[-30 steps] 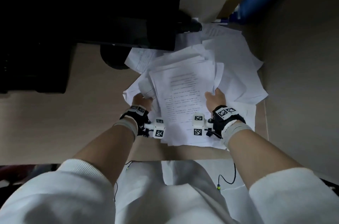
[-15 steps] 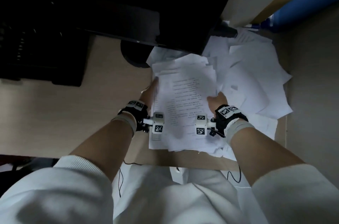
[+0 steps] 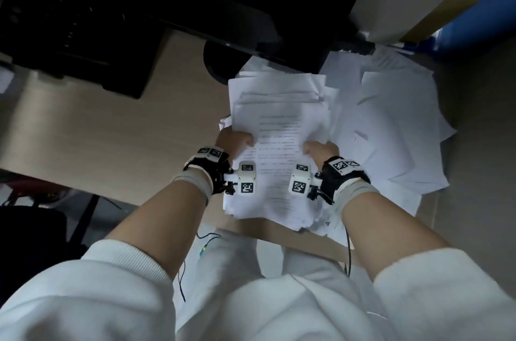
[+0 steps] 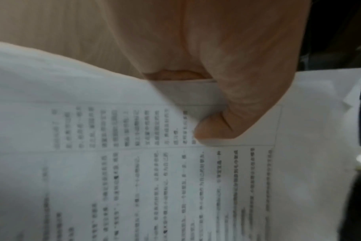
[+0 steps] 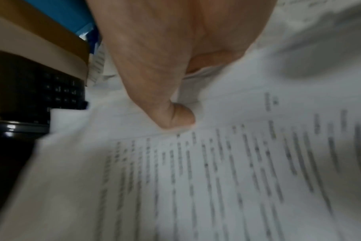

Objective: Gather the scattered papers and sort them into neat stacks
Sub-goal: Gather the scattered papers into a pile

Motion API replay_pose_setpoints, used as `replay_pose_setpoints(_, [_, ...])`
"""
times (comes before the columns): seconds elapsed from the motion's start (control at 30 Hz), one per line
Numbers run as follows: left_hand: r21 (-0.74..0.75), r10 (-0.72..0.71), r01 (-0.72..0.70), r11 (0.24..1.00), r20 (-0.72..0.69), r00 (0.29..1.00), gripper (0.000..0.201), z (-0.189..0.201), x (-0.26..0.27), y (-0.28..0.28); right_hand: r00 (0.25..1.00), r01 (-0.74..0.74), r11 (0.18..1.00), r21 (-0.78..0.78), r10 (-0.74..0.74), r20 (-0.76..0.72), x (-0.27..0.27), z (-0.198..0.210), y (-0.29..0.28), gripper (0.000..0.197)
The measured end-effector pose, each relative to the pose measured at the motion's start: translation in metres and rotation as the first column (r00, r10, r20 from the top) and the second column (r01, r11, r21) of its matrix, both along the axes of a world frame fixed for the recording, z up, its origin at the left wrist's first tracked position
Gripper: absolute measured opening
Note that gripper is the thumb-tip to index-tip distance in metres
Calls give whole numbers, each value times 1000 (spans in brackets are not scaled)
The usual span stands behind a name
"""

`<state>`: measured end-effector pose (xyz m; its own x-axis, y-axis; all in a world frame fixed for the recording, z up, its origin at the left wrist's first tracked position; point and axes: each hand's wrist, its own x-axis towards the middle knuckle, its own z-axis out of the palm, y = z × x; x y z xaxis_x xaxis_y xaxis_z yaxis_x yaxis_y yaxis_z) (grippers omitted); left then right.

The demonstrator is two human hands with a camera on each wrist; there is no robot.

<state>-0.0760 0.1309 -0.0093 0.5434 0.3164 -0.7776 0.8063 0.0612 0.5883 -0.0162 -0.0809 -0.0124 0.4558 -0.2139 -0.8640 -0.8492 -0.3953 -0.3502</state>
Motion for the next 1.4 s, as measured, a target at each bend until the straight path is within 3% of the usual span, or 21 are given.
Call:
replay_pose_setpoints(0.13, [98,-95,83,992,121,988,13,41,-12,-16,991,-104,988,112,94,94,-4,22,-18,69])
replay_pose_setpoints(0.23, [111,73,-89,990,138,988,32,63,-15,-25,975,-193,959,209,165,147,-2,42,-22,44])
replay_pose_setpoints(0.3, [109,193,-210,972,150,970,28,81,-15,-30,966,-222,943,250,178,185,3,54,-27,26])
replay_pose_setpoints(0.47, [89,355,-397,913,305,884,17,127,-8,-40,928,-175,935,309,53,368,12,98,-27,14])
replay_pose_setpoints(0.57, [50,422,-478,877,394,817,20,154,9,-44,863,-78,927,366,-122,491,19,131,-21,17])
replay_pose_setpoints(0.63, [40,432,-499,866,445,784,19,165,21,-41,823,-55,922,384,-176,540,24,148,-19,30])
replay_pose_setpoints(0.7, [52,408,-483,874,461,788,14,169,26,-36,800,-68,914,401,-190,569,26,158,-21,33])
replay_pose_setpoints(0.8, [123,332,-392,912,341,880,47,154,18,-28,832,-114,941,317,-84,548,20,156,-24,45])
replay_pose_setpoints(0.83, [136,293,-342,930,291,911,49,149,15,-27,845,-143,958,247,-11,534,16,155,-23,48])
replay_pose_setpoints(0.93, [207,172,-209,956,184,968,16,135,12,-25,845,-217,952,217,72,530,12,141,-17,35])
replay_pose_setpoints(1.0, [232,83,-120,965,160,984,16,127,15,-20,838,-223,955,198,84,540,15,136,-10,32])
replay_pose_setpoints(1.07, [210,89,-126,969,178,980,18,126,20,-13,842,-228,962,148,118,526,22,131,-3,25])
replay_pose_setpoints(1.17, [174,141,-179,968,210,967,48,101,34,8,846,-207,965,160,94,525,31,127,6,23])
replay_pose_setpoints(1.23, [156,127,-160,975,199,972,56,96,42,13,859,-136,976,173,29,512,33,129,9,21])
replay_pose_setpoints(1.33, [135,117,-160,978,279,953,14,140,52,12,834,-45,972,233,-91,543,37,139,21,24])
replay_pose_setpoints(1.4, [152,153,-210,966,320,935,9,152,61,13,798,-1,955,297,-178,575,42,142,29,23])
